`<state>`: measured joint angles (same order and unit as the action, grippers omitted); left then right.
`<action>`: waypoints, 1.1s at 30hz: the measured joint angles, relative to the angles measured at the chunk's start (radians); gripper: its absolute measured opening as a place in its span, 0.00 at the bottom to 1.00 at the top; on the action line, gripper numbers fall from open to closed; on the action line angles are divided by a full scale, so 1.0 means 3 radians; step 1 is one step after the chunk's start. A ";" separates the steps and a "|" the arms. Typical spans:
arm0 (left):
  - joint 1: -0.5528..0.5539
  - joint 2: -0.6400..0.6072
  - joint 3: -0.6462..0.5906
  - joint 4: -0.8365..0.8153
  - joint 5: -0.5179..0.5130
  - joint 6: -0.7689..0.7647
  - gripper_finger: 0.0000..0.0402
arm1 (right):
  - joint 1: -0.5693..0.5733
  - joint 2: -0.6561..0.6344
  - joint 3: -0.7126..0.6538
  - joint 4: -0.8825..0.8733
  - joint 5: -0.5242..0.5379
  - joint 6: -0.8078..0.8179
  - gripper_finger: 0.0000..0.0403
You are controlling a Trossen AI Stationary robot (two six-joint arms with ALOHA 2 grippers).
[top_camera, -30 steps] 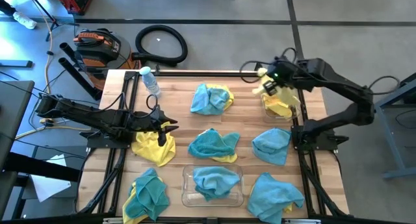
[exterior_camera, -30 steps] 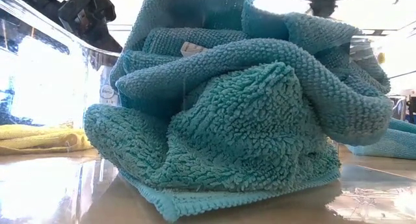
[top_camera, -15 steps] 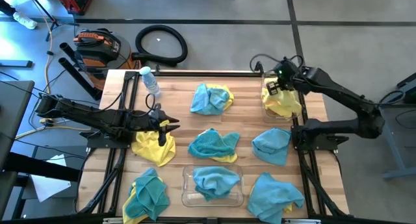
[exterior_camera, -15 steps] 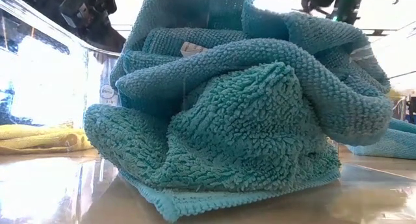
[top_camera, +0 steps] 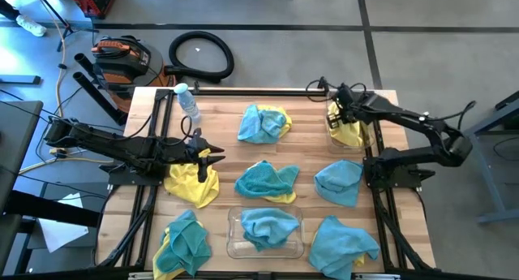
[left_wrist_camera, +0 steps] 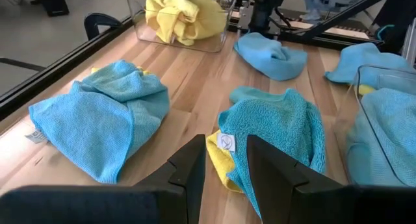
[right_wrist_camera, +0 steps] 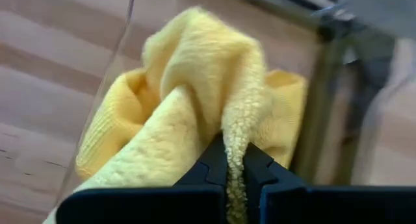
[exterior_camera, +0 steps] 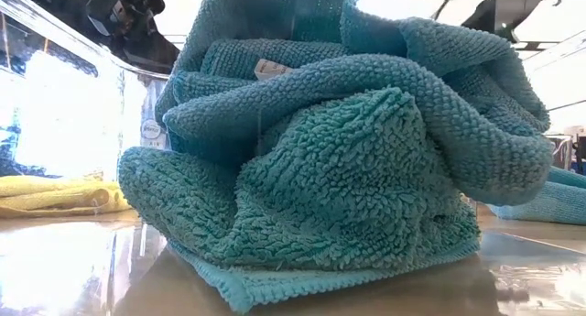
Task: Sort microfiber towel by color & place in baskets
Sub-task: Put the yellow microfiber towel into the top transparent bin
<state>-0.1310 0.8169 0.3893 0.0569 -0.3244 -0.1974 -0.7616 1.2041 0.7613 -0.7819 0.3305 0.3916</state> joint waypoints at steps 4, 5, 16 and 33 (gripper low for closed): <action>0.0000 0.0000 0.0000 0.0000 -0.0001 0.0000 0.25 | 0.0000 0.0000 -0.0317 0.0568 -0.0267 -0.0093 0.02; 0.0000 0.0000 0.0000 -0.0001 0.0000 0.0000 0.25 | 0.0000 0.0000 -0.0373 0.0680 -0.0334 -0.0106 0.03; 0.0000 0.0000 0.0000 0.0000 -0.0001 0.0001 0.25 | -0.0010 0.0000 -0.0454 0.0640 -0.0293 -0.0084 0.25; -0.0001 0.0000 0.0000 0.0000 0.0000 0.0000 0.25 | 0.0022 -0.0022 0.0854 -0.0581 -0.0057 0.0256 0.34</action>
<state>-0.1312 0.8169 0.3893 0.0570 -0.3245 -0.1974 -0.7551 1.1976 1.0174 -0.9563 0.3135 0.4683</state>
